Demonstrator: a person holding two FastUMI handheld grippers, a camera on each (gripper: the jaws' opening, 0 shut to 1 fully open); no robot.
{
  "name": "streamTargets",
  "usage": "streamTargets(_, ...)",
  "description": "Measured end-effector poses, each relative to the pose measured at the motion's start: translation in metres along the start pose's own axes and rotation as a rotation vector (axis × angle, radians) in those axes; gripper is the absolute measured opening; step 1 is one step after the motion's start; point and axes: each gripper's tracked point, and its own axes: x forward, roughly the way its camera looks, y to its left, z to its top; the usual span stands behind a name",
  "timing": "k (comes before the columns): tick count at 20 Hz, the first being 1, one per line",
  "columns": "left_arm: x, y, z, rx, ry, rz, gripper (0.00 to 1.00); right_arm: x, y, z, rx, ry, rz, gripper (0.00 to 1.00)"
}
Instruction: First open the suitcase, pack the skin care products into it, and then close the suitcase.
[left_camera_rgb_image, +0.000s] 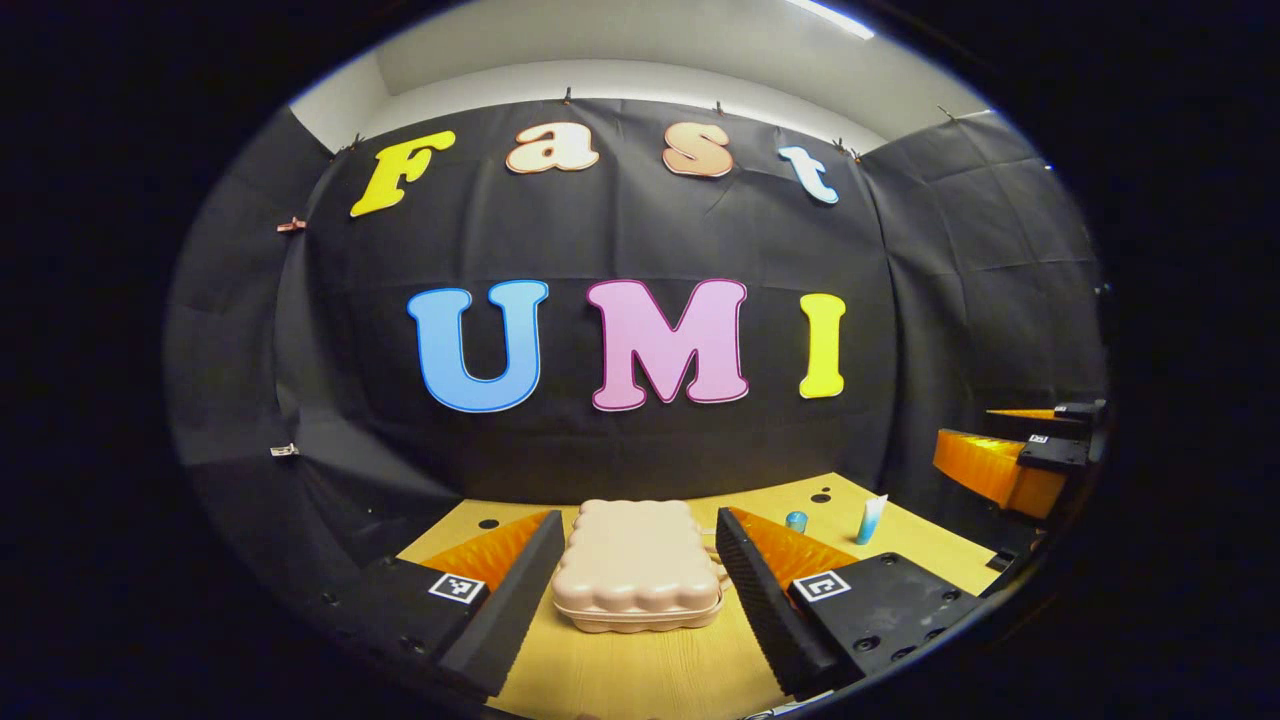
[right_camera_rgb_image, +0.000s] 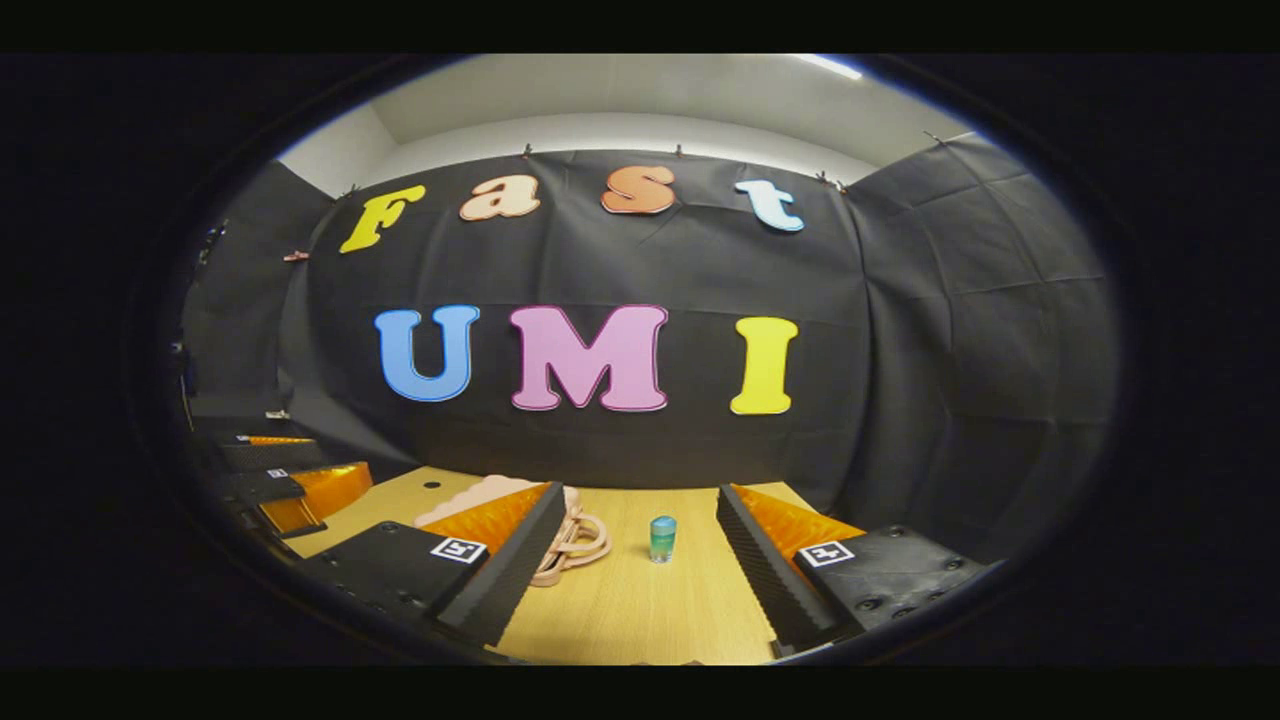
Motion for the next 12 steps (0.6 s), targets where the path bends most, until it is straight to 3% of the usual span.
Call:
streamTargets(8, 0.031, -0.007, 0.002, -0.036, 0.006, -0.005, 0.96, 0.024, -0.008, 0.004, -0.014, -0.014, -0.001, 0.96)
streamTargets(12, 0.070, -0.044, -0.010, -0.049, 0.054, -0.032, 0.96, 0.043, -0.022, 0.004, -0.001, -0.019, -0.019, 0.96)
